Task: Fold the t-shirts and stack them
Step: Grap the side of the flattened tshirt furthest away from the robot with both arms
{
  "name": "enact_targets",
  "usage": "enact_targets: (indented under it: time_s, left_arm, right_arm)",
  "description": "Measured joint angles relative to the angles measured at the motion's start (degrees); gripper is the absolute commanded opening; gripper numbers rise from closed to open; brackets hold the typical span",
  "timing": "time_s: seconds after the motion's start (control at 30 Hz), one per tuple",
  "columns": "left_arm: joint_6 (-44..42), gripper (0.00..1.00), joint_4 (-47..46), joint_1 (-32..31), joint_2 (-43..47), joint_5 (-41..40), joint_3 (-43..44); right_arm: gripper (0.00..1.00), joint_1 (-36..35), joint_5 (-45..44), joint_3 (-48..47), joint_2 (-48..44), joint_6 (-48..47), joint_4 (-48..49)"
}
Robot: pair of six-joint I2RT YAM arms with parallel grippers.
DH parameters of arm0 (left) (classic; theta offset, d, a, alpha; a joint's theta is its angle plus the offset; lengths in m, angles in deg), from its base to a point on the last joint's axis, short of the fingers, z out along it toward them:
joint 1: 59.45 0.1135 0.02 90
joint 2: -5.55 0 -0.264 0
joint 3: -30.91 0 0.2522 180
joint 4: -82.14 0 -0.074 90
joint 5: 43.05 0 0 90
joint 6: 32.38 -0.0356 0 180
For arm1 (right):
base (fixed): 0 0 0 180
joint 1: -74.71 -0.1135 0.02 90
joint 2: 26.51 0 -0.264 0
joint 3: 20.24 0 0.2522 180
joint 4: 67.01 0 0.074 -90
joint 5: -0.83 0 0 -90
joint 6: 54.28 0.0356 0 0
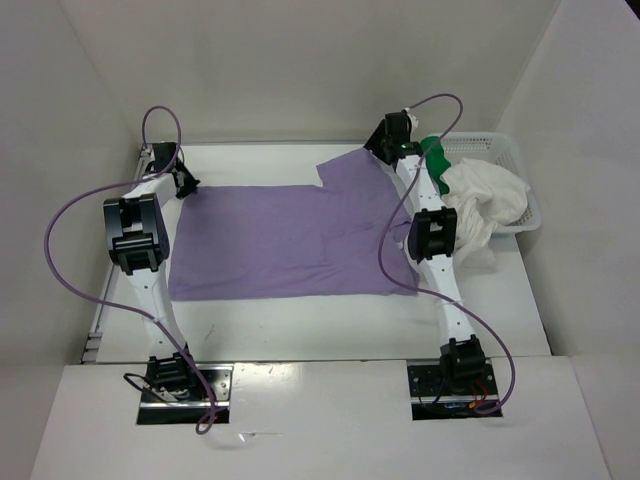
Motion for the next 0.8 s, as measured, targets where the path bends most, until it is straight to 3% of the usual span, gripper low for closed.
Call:
enact_targets:
  time_s: [0.23, 0.37, 0.43, 0.53, 0.6, 0.67, 0.8]
  left_arm:
    - [0.24, 0.00, -0.17, 0.00, 0.13, 0.76, -0.39]
    - [0.28, 0.00, -0.07, 0.00, 0.42, 1.01, -0.70]
    - [0.28, 0.00, -0.04, -0.02, 0.44, 1.27, -0.74]
    - [0.39, 0.00, -0.04, -0.02, 0.44, 1.77, -0.74]
    - [0.55, 0.00, -0.02, -0.02, 0.44, 1.86, -0.74]
    - [1.03, 0.00, 0.11, -0.02, 0.46, 2.08, -0.76]
    - [1.27, 0.00, 0.48, -0.04, 0.57, 2.32, -0.79]
  right_arm:
    - [0.52, 0.61, 5.51, -0.22, 1.42, 3.08, 1.70]
    - [0.46, 0.79, 10.27, -6.16, 5.27, 5.46, 1.44]
    - [0.44, 1.05, 12.96, -3.17, 4.63, 7.78, 3.91]
    - [0.44, 1.49, 14.64, -2.64, 4.48, 9.66, 4.87]
    - [0.55, 1.75, 15.26, -2.86, 4.59, 11.17, 4.55]
    - [0.56, 1.92, 15.41, -3.04, 4.61, 12.00, 4.48]
    - [0.29, 1.99, 15.72, -3.04, 4.66, 12.66, 3.74]
